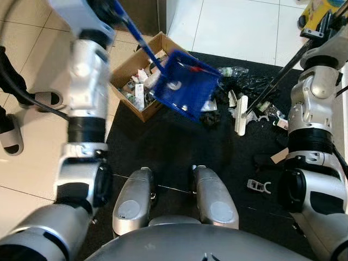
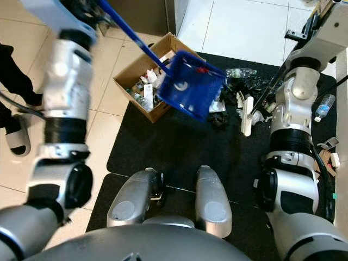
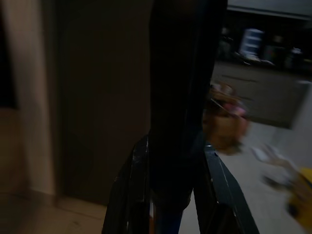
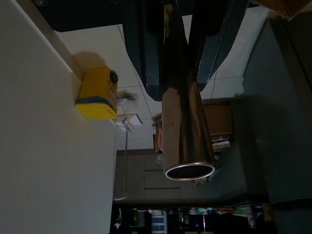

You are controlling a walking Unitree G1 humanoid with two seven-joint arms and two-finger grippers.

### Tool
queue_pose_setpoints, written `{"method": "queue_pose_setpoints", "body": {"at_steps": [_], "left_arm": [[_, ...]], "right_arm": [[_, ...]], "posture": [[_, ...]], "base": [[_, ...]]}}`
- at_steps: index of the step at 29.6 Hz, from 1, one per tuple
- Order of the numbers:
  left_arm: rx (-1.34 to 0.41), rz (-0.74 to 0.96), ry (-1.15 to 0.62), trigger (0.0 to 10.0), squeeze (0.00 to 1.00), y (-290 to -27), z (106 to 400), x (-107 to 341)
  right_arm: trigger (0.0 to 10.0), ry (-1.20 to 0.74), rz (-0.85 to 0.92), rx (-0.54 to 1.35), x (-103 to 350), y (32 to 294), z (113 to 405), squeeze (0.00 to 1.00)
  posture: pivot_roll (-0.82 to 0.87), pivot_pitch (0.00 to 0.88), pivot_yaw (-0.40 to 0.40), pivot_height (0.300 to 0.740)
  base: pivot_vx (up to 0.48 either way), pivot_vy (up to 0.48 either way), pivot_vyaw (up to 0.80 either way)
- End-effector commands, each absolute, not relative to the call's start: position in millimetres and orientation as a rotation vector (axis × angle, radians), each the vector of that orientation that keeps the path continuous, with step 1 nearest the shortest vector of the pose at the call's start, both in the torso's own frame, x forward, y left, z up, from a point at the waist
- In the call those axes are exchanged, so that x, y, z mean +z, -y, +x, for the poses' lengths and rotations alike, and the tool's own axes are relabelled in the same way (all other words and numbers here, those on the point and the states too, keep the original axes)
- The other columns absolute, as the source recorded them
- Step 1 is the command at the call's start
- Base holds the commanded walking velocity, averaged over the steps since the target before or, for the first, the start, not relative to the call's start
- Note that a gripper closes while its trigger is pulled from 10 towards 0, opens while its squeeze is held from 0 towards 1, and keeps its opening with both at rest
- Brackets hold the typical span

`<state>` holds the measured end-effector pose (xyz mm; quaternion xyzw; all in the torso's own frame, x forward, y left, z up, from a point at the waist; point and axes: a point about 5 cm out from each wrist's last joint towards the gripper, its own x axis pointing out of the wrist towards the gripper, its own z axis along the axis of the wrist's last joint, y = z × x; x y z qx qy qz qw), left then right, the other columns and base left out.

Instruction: Sweep floor

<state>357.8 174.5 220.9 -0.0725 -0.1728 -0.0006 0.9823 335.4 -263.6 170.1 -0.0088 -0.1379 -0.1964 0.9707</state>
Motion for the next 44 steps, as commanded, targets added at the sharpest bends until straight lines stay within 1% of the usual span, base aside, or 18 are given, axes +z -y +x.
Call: {"method": "queue_pose_setpoints", "body": {"at_steps": [1, 2, 5, 6, 7, 8, 13, 14, 17, 18, 23, 29, 33, 38, 40, 42, 43, 44], "left_arm": [[0.032, -0.114, 0.418, 10.0, 0.0, -186.4, 357.9, 234.3], [0.032, -0.114, 0.418, 10.0, 0.0, -186.4, 357.9, 234.3], [0.062, 0.004, 0.465, 10.0, 0.0, -209.7, 360.5, 249.3], [0.062, 0.004, 0.465, 10.0, 0.0, -209.7, 360.5, 249.3], [0.041, 0.06, 0.482, 10.0, 0.0, -211.7, 360.6, 252.4], [0.041, 0.06, 0.482, 10.0, 0.0, -211.7, 360.6, 252.4], [-0.029, 0.254, 0.542, 10.0, 0.0, -205.8, 361.2, 257.2], [-0.029, 0.254, 0.542, 10.0, 0.0, -205.8, 361.2, 257.2], [-0.031, 0.371, 0.579, 10.0, 0.0, -202.5, 364.1, 259.5], [-0.034, 0.383, 0.583, 10.0, 0.0, -200.9, 366.1, 259.9], [-0.035, 0.389, 0.593, 10.0, 0.0, -198.5, 371.7, 261.2], [0.072, 0.291, 0.579, 10.0, 0.0, -202.4, 379.1, 254.9], [0.116, 0.274, 0.568, 10.0, 0.0, -201.3, 381.1, 247.8], [0.112, 0.307, 0.577, 10.0, 0.0, -192.9, 383.4, 243.8], [0.079, 0.316, 0.57, 10.0, 0.0, -180.6, 387.1, 241.4], [0.069, 0.318, 0.57, 10.0, 0.0, -176.2, 388.6, 241.3], [0.054, 0.337, 0.586, 10.0, 0.0, -166.9, 391.0, 245.0], [0.054, 0.337, 0.586, 10.0, 0.0, -166.9, 391.0, 245.0]], "right_arm": [[10.0, 0.326, -0.029, -0.381, 178.7, 259.6, 337.7, 0.0], [10.0, 0.326, -0.029, -0.381, 178.7, 259.6, 337.7, 0.0], [10.0, 0.334, -0.028, -0.38, 180.1, 260.4, 338.2, 0.0], [10.0, 0.334, -0.028, -0.38, 180.1, 260.4, 338.2, 0.0], [10.0, 0.337, -0.028, -0.376, 180.9, 260.3, 338.6, 0.0], [10.0, 0.337, -0.028, -0.376, 180.9, 260.3, 338.6, 0.0], [10.0, 0.346, -0.028, -0.357, 181.5, 256.5, 340.0, 0.0], [10.0, 0.346, -0.028, -0.357, 181.5, 256.5, 340.0, 0.0], [10.0, 0.349, -0.026, -0.349, 180.7, 254.7, 339.4, 0.0], [10.0, 0.35, -0.026, -0.347, 180.3, 254.8, 338.8, 0.0], [10.0, 0.353, -0.024, -0.343, 180.2, 254.5, 338.2, 0.0], [10.0, 0.358, -0.021, -0.339, 179.2, 253.6, 336.6, 0.0], [10.0, 0.358, -0.023, -0.337, 178.7, 253.6, 335.1, 0.0], [10.0, 0.361, -0.025, -0.326, 179.0, 253.0, 333.9, 0.0], [10.0, 0.364, -0.03, -0.314, 179.3, 251.9, 332.6, 0.0], [10.0, 0.366, -0.031, -0.311, 179.5, 251.4, 332.0, 0.0], [10.0, 0.372, -0.032, -0.305, 180.1, 250.3, 330.4, 0.0], [10.0, 0.372, -0.032, -0.305, 180.1, 250.3, 330.4, 0.0]], "posture": [[0.1, 0.039, 0.019, 0.74], [0.1, 0.039, 0.019, 0.74], [0.1, 0.043, 0.015, 0.74], [0.1, 0.043, 0.015, 0.74], [0.1, 0.043, 0.015, 0.74], [0.1, 0.043, 0.015, 0.74], [0.1, 0.047, 0.016, 0.74], [0.1, 0.047, 0.016, 0.74], [0.1, 0.047, 0.016, 0.74], [0.1, 0.047, 0.016, 0.74], [0.09, 0.05, 0.021, 0.74], [0.07, 0.057, 0.024, 0.74], [0.06, 0.073, 0.017, 0.74], [0.05, 0.084, 0.012, 0.74], [0.03, 0.098, 0.009, 0.74], [0.03, 0.099, 0.009, 0.74], [0.02, 0.101, 0.01, 0.74], [0.02, 0.101, 0.01, 0.74]], "base": [[0.0, 0.0, 0.0], [0.0, 0.0, 0.0], [0.0, 0.0, 0.0], [0.0, 0.0, 0.0], [0.0, 0.0, 0.0], [0.0, 0.0, 0.0], [0.0, 0.0, 0.0], [0.0, 0.0, 0.0], [0.0, 0.0, 0.0], [0.0, 0.0, 0.0], [0.0, 0.0, 0.0], [0.0, 0.0, 0.0], [0.0, 0.0, 0.0], [0.0, 0.0, 0.0], [0.0, 0.0, 0.0], [0.0, 0.0, 0.0], [0.0, 0.0, 0.0], [0.0, 0.0, 0.0]]}}
